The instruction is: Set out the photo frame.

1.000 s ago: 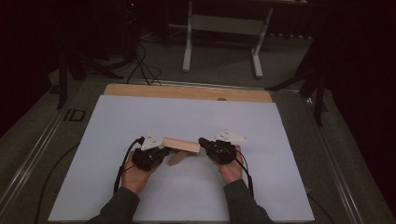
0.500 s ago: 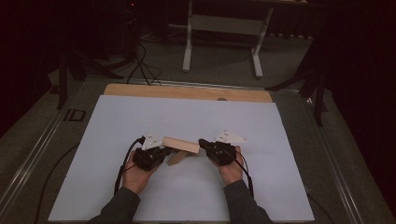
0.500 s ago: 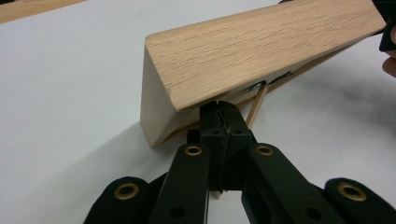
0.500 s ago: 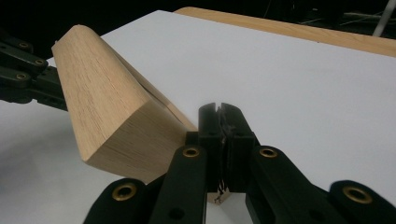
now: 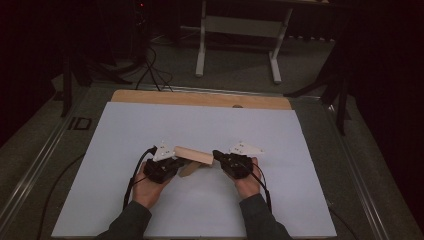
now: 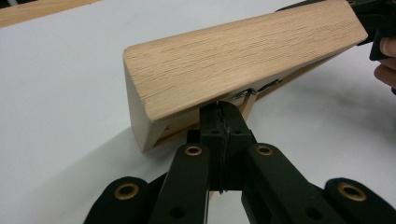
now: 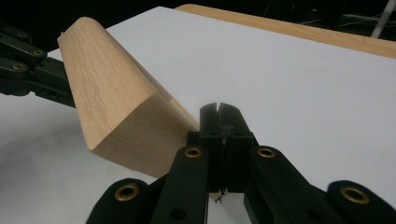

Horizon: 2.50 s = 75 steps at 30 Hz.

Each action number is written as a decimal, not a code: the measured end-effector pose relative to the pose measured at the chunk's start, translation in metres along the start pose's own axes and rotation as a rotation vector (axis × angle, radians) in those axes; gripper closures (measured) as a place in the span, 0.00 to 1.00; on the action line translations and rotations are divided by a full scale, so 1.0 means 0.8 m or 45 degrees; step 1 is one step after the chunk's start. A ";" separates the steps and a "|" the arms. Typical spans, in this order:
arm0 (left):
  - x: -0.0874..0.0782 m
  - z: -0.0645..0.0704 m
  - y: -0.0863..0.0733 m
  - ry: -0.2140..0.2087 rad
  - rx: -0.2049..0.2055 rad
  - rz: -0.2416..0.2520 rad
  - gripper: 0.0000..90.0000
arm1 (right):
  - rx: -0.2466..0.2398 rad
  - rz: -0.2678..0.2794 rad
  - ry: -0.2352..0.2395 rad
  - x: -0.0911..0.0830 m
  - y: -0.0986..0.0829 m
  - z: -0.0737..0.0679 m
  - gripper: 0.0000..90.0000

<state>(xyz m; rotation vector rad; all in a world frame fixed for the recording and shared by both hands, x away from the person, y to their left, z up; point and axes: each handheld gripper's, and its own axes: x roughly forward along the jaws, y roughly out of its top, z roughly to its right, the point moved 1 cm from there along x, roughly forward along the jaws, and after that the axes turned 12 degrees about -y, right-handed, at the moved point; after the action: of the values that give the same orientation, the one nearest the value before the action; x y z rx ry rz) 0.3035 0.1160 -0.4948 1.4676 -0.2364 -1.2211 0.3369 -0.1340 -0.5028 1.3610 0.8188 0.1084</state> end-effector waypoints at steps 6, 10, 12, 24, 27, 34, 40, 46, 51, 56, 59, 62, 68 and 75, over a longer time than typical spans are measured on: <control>0.001 0.002 0.001 -0.007 0.001 0.001 1.00 | -0.017 -0.004 -0.004 -0.002 0.000 -0.002 1.00; 0.002 0.003 0.002 -0.010 0.004 -0.001 1.00 | -0.026 -0.002 -0.002 -0.003 0.000 -0.003 1.00; 0.002 0.004 0.003 -0.012 0.006 -0.001 1.00 | -0.030 -0.005 0.003 -0.003 0.000 -0.004 1.00; 0.006 0.009 0.004 -0.026 0.022 -0.011 1.00 | -0.058 -0.006 0.017 -0.005 -0.001 -0.011 1.00; 0.007 0.010 0.004 -0.030 0.025 -0.014 1.00 | -0.069 -0.003 0.027 -0.005 -0.001 -0.013 1.00; 0.009 0.012 0.004 -0.035 0.028 -0.018 1.00 | -0.096 -0.003 0.049 -0.006 -0.001 -0.021 1.00; 0.009 0.013 0.004 -0.039 0.032 -0.023 1.00 | -0.110 -0.003 0.069 -0.006 -0.001 -0.027 1.00; 0.010 0.012 0.003 -0.038 0.032 -0.029 1.00 | -0.124 -0.004 0.083 -0.006 -0.001 -0.033 1.00; 0.010 0.010 0.001 -0.031 0.024 -0.035 1.00 | -0.136 -0.004 0.090 -0.005 0.000 -0.039 1.00; 0.009 0.007 0.000 -0.037 0.002 -0.028 1.00 | -0.149 -0.002 0.100 -0.004 0.000 -0.044 1.00; 0.008 0.004 -0.002 -0.038 -0.009 -0.024 1.00 | -0.150 -0.007 0.107 -0.003 0.001 -0.048 1.00; 0.006 0.001 -0.002 -0.038 -0.023 -0.020 1.00 | -0.157 -0.007 0.115 -0.002 0.001 -0.052 1.00; 0.004 -0.005 -0.004 -0.044 -0.043 -0.013 1.00 | -0.174 -0.003 0.122 0.001 0.003 -0.058 1.00; 0.001 -0.014 -0.007 -0.050 -0.064 0.005 1.00 | -0.182 -0.001 0.138 0.006 0.005 -0.065 1.00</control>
<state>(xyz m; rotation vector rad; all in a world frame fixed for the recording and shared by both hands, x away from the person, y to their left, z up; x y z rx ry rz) 0.3100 0.1238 -0.5019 1.4004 -0.2338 -1.2448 0.3120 -0.0881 -0.5004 1.2279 0.8856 0.2379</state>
